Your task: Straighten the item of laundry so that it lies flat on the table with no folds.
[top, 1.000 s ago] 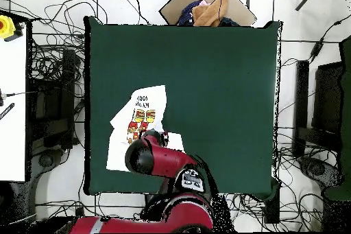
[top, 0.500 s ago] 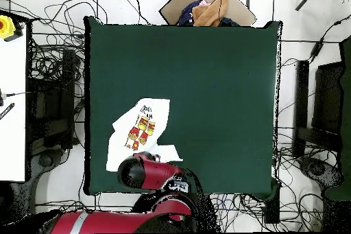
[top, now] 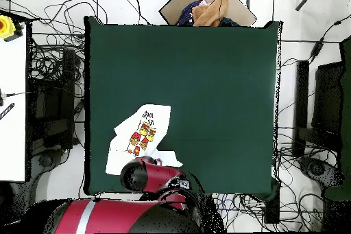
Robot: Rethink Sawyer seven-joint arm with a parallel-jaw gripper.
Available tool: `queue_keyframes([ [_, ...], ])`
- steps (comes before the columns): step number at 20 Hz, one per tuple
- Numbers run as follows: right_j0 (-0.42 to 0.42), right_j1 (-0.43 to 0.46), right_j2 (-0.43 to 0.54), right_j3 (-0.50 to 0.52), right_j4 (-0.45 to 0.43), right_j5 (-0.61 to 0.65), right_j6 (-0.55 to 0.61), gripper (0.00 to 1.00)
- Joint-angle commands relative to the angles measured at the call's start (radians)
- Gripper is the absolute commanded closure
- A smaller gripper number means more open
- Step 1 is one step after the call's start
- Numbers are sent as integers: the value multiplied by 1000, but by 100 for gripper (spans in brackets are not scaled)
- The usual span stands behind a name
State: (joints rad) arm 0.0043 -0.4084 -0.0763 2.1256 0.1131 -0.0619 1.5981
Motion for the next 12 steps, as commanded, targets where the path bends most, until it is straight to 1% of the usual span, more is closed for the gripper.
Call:
queue_keyframes([
  [1, -16, 182, 29, -114, -6, -172, 211, 0],
  [6, -48, 229, 44, -156, -44, -221, 202, 0],
  [10, -48, 224, 48, -159, -56, -238, 215, 0],
  [11, -50, 223, 49, -164, -71, -253, 215, 100],
  [12, -41, 223, 41, -168, -69, -263, 215, 100],
])
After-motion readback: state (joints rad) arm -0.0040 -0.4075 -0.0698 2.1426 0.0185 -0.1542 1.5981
